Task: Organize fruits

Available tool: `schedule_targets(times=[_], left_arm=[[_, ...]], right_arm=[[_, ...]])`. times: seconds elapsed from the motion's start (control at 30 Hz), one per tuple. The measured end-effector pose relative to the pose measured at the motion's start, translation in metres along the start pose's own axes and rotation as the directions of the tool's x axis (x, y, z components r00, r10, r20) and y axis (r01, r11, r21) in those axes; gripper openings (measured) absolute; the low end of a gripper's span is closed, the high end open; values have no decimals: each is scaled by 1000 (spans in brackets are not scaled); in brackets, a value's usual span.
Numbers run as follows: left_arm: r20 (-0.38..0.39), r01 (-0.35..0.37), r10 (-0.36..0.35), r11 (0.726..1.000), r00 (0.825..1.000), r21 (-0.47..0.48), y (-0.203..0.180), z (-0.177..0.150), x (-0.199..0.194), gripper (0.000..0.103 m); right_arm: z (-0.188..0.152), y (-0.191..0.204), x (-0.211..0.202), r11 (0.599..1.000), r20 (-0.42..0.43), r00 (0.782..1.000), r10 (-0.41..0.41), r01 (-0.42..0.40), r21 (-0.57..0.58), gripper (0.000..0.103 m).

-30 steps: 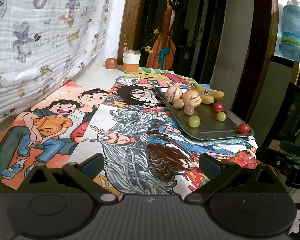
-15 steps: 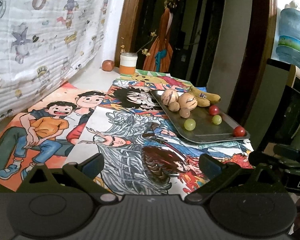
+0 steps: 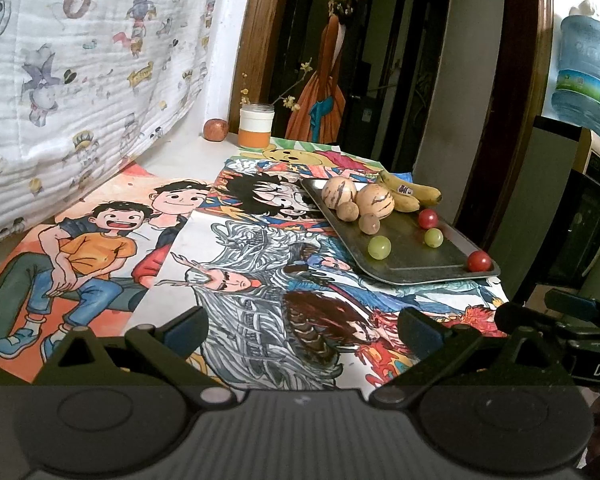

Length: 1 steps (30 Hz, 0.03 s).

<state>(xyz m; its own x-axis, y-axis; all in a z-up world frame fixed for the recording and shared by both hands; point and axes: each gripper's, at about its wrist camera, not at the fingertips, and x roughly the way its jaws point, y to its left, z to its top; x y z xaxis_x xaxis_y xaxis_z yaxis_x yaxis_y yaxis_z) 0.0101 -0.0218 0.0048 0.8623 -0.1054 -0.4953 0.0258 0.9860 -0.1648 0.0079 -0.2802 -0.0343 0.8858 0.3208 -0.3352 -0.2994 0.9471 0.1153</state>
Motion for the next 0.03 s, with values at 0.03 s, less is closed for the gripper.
schedule_targets(times=[0.03], left_arm=[[0,-1,1,1000,1000,0,0,0,0,103]], right_arm=[[0,0,0,1000,0,1000,0,0,0,102]])
